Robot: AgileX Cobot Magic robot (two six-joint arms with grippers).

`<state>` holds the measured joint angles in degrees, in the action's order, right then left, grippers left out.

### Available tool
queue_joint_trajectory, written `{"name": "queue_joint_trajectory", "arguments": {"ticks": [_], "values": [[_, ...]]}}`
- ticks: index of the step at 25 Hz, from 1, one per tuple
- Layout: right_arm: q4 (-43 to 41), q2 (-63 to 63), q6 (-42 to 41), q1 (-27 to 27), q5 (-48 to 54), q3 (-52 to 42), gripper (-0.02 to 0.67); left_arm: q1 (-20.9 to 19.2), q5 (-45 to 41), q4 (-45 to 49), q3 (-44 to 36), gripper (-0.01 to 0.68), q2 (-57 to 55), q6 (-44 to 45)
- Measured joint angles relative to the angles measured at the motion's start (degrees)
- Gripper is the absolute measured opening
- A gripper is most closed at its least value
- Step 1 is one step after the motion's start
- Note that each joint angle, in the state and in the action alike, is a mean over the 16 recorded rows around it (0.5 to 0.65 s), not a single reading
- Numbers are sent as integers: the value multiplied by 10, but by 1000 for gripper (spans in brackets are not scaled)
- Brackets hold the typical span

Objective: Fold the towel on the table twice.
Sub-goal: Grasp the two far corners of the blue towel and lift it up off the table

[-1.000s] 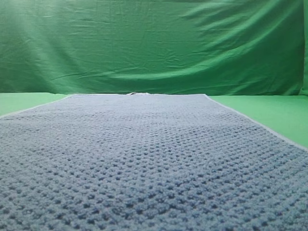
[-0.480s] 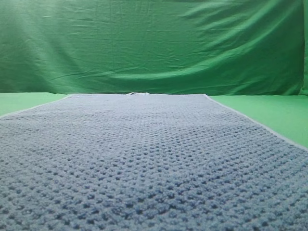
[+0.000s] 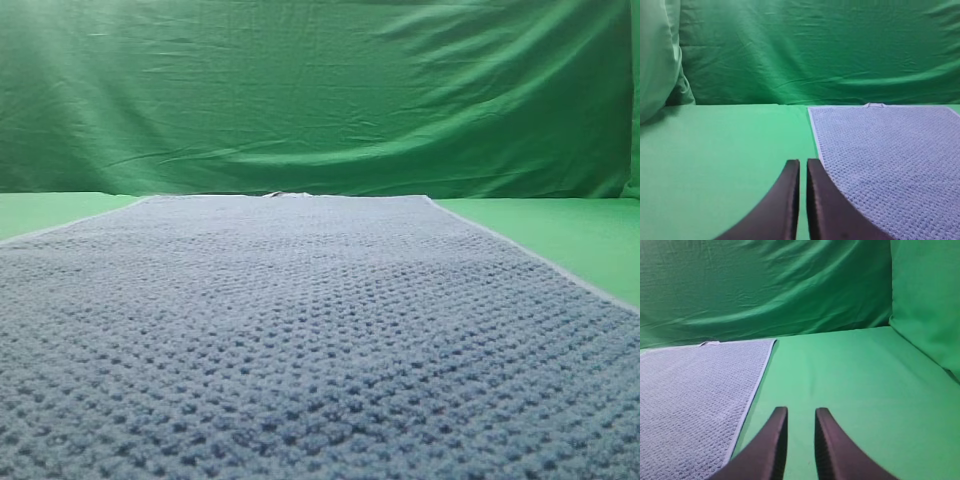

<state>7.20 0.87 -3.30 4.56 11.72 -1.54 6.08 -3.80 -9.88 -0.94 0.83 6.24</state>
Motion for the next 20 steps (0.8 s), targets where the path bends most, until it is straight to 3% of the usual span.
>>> {"name": "queue_joint_trajectory", "arguments": {"ticks": [9, 20], "values": [[11, -2, 1, 0, -57, 23, 104, 0, 60, 9, 27, 46, -1, -91], [23, -110, -26, 2, 3, 161, 104, 0, -74, -3, 160, 46, -48, -176]]}}
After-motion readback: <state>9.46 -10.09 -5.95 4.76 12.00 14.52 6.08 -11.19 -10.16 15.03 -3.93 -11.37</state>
